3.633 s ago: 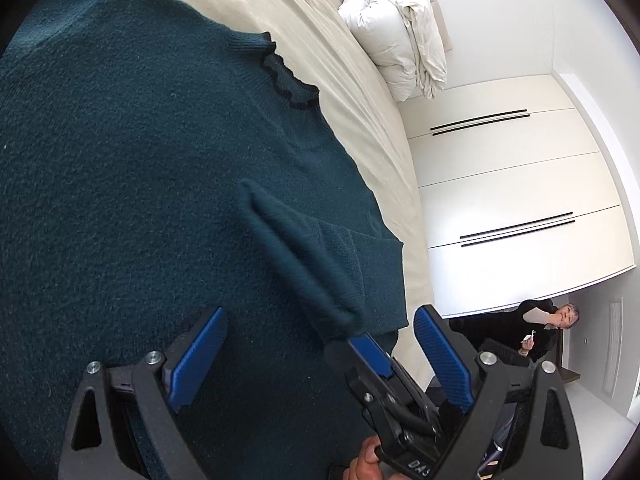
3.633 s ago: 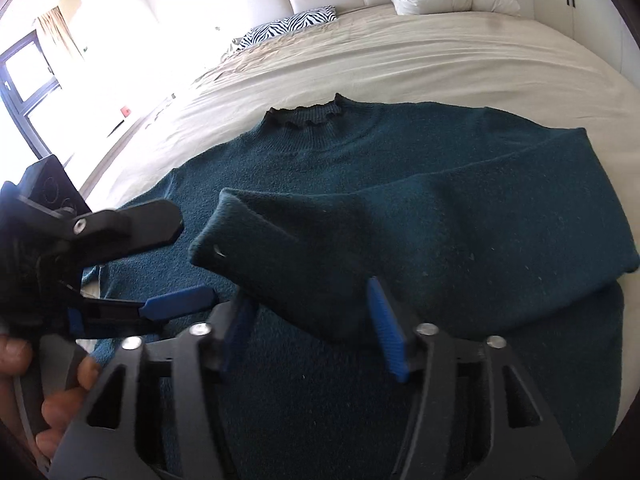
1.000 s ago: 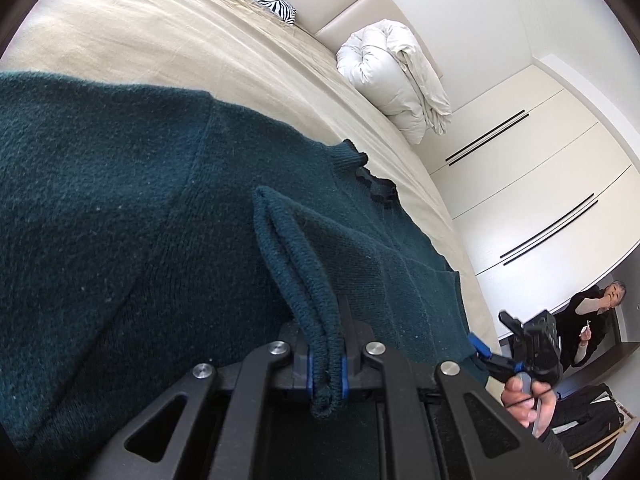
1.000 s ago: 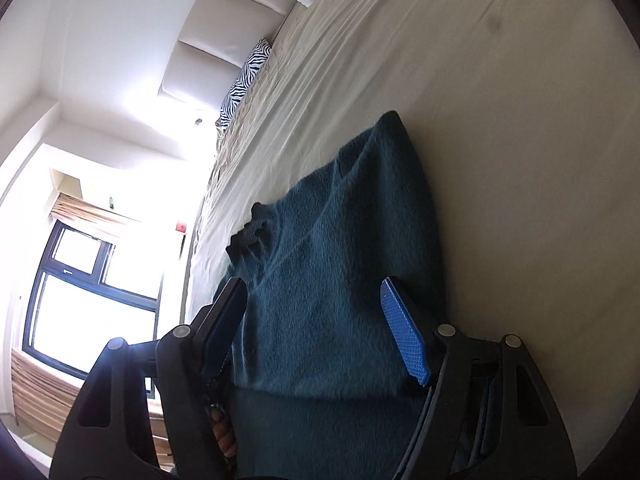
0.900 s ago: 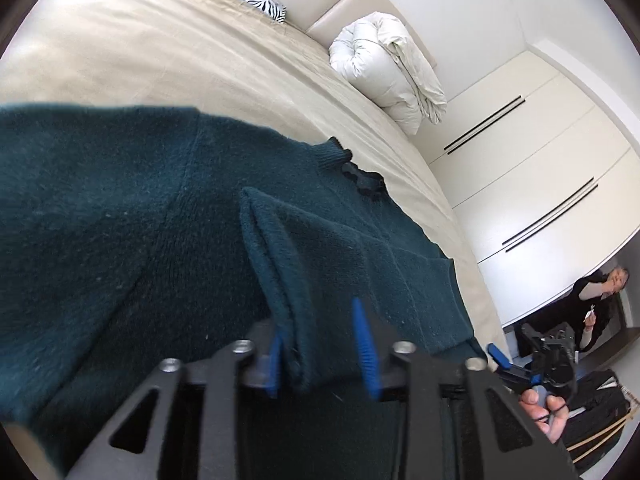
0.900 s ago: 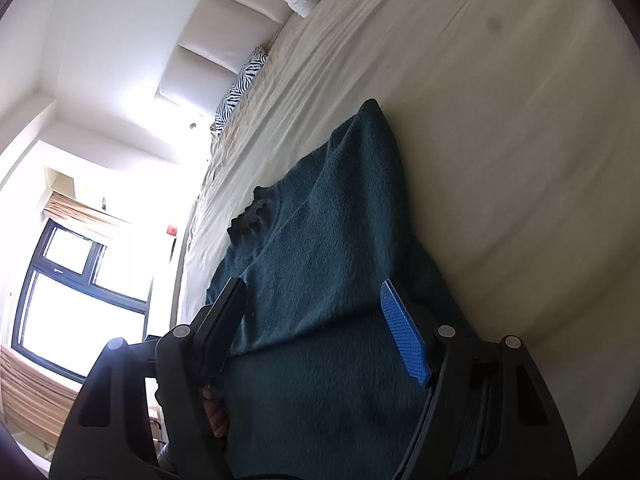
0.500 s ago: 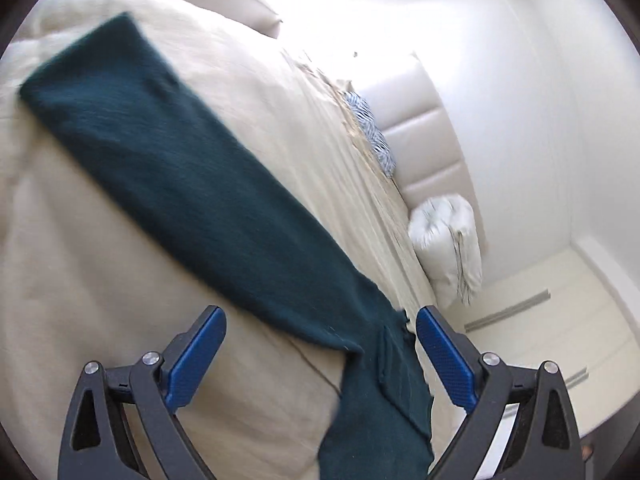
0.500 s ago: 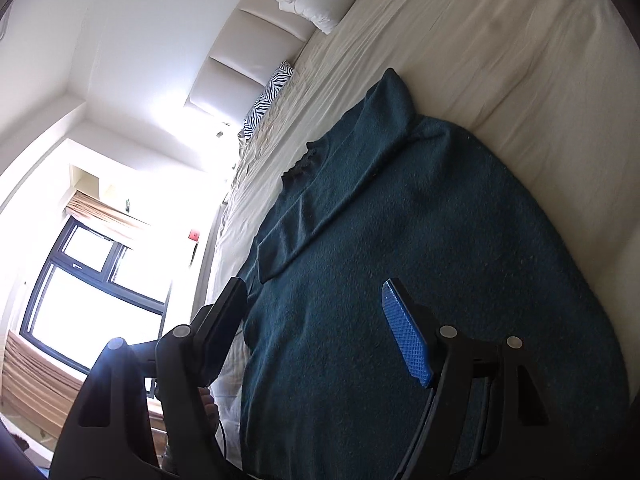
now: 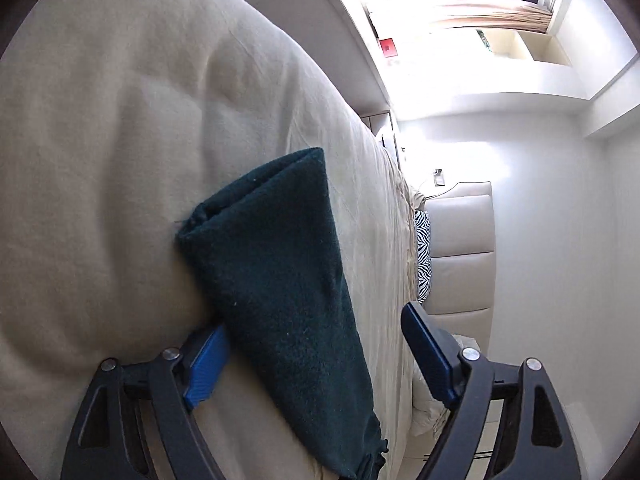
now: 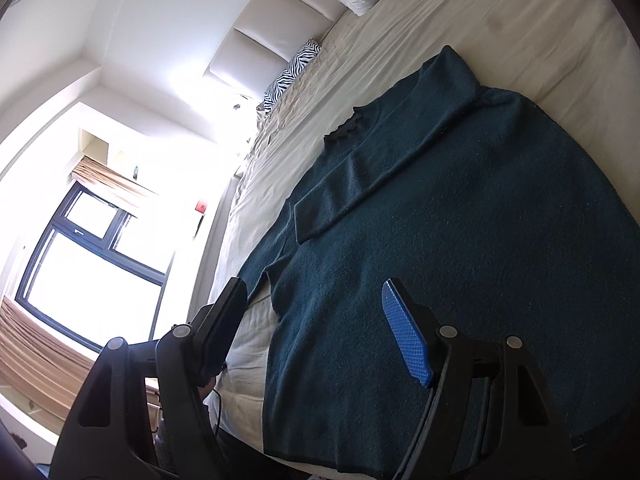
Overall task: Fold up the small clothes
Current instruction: 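Fold the held sleeve across the body with the left gripper and release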
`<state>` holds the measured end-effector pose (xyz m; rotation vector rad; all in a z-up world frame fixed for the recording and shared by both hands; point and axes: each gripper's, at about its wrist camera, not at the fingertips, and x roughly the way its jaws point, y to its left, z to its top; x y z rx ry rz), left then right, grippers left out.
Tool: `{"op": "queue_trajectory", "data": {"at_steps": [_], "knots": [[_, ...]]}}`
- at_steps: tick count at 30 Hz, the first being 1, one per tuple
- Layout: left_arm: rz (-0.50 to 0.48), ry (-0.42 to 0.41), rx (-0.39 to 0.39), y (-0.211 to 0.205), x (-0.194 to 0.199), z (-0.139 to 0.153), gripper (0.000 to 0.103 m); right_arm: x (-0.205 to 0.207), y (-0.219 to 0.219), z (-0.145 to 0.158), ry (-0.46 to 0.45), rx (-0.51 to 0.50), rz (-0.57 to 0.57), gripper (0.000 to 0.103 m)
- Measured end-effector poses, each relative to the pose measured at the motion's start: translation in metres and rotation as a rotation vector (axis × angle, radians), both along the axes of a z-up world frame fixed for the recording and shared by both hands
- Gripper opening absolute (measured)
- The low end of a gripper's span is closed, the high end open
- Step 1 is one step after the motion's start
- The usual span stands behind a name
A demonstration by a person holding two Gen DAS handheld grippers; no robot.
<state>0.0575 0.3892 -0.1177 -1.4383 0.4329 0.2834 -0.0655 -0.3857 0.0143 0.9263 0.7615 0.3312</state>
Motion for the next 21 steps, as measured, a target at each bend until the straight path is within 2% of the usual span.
{"op": "queue_trajectory", "data": {"at_steps": [1, 3, 4, 6, 9, 13, 17, 21], "knots": [[-0.008, 0.016, 0.001, 0.005, 0.002, -0.003, 0.065, -0.002, 0.001, 0.002, -0.004, -0.003, -0.002, 0.070], [-0.022, 0.057, -0.003, 0.011, 0.009, -0.008, 0.032, -0.005, 0.000, 0.005, -0.010, -0.002, -0.009, 0.070], [-0.023, 0.077, 0.000, 0.009, 0.009, -0.012, 0.022, -0.007, 0.000, 0.006, -0.013, 0.003, -0.015, 0.070], [-0.028, 0.095, 0.026, 0.007, 0.008, -0.009, 0.012, -0.006, -0.006, 0.004, -0.015, 0.013, -0.030, 0.070], [-0.053, 0.088, 0.118, -0.006, 0.007, 0.009, 0.008, -0.004, -0.008, -0.003, -0.009, 0.027, -0.034, 0.070], [-0.208, 0.055, 0.288, -0.050, 0.028, 0.050, 0.008, -0.003, -0.009, -0.009, -0.010, 0.005, -0.019, 0.070], [-0.396, 0.016, 0.530, -0.131, 0.052, 0.100, 0.008, -0.001, -0.014, -0.019, -0.011, 0.022, -0.017, 0.070], [-0.597, -0.025, 0.771, -0.232, 0.067, 0.131, 0.008, 0.003, -0.023, -0.028, -0.003, 0.039, -0.020, 0.070]]}}
